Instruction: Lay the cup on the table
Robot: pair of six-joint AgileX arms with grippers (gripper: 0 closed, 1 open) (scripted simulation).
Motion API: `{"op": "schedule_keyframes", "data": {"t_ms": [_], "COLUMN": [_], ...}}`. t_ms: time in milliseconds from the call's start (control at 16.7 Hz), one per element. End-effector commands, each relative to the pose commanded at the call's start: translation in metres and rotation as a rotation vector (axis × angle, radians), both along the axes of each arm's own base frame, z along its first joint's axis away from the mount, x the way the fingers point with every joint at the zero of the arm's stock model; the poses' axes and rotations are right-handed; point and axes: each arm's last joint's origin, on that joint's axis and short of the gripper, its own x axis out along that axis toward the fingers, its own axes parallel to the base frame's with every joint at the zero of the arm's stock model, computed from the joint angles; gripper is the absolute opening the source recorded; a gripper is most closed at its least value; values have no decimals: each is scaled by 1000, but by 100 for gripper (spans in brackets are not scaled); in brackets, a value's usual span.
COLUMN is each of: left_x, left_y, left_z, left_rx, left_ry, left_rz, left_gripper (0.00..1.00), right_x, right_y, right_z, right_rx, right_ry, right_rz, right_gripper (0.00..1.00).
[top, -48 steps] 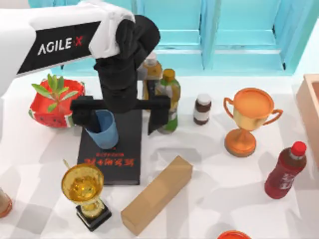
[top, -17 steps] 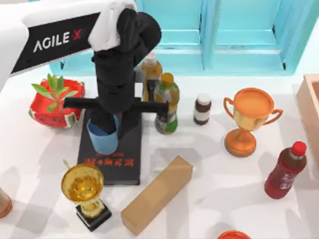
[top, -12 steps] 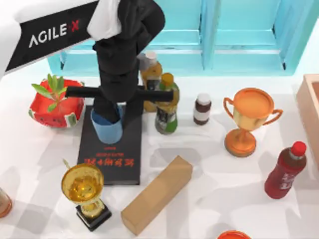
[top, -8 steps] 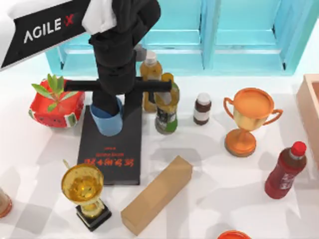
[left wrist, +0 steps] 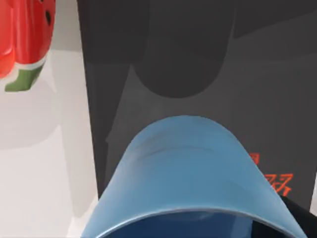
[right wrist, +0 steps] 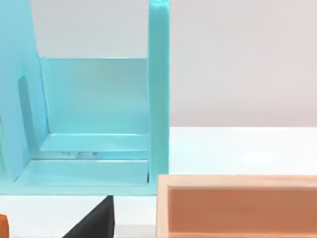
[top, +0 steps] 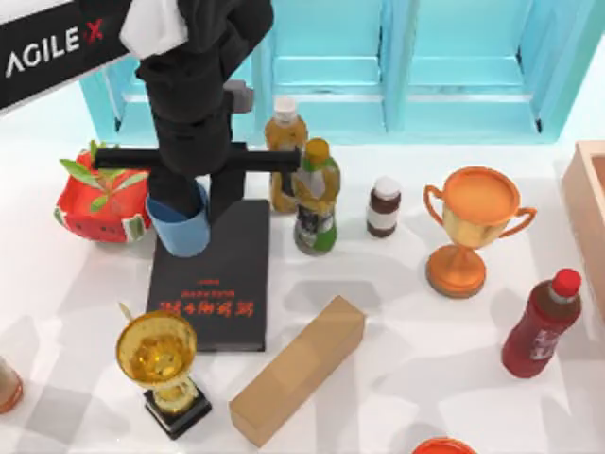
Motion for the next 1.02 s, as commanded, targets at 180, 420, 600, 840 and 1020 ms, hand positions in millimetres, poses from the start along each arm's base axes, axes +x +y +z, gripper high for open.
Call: {"op": "schedule_keyframes", "data": {"t_ms": [180,420,600,840,1020], "left_x": [-3,-17,-28,-30,-29], "left_y": [47,112,143,149,148], "left_z": [13,26,31,32,28], "left_rx": [1,11,22,24,26], "left_ry": [-2,-12,-19,-20,-18], "left_rz": [2,8,12,13,9], "left_gripper": [0,0,0,0,0], "right_x": [0,0,0,0,0], "right_y": [0,0,0,0,0], "right_z": [0,0,0,0,0], "right_rx": [0,0,0,0,0], "right_ry": [0,0,0,0,0], "right_rz": [0,0,0,0,0], "right_gripper": [100,100,100,100,100]}}
